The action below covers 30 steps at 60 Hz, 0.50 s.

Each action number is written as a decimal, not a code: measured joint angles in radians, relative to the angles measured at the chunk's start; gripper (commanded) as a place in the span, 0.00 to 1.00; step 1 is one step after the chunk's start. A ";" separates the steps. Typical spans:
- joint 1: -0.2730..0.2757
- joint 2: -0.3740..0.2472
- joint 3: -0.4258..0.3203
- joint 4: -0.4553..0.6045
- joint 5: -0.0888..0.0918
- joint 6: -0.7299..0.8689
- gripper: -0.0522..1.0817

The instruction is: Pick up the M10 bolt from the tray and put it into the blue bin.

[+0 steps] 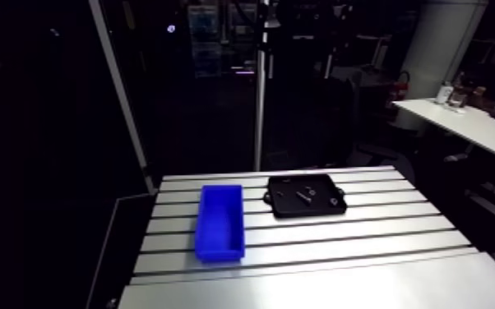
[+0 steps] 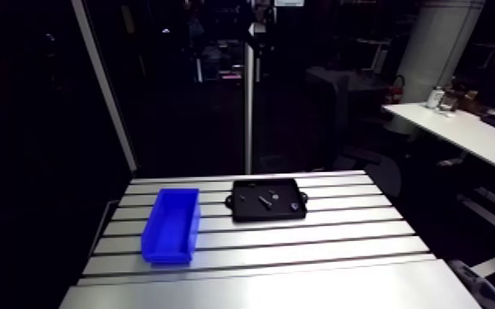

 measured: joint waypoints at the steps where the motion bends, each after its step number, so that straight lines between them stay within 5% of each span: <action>1: 0.000 0.000 0.000 0.000 0.000 0.000 0.05; 30: 0.006 0.007 0.004 -0.010 0.010 0.031 0.05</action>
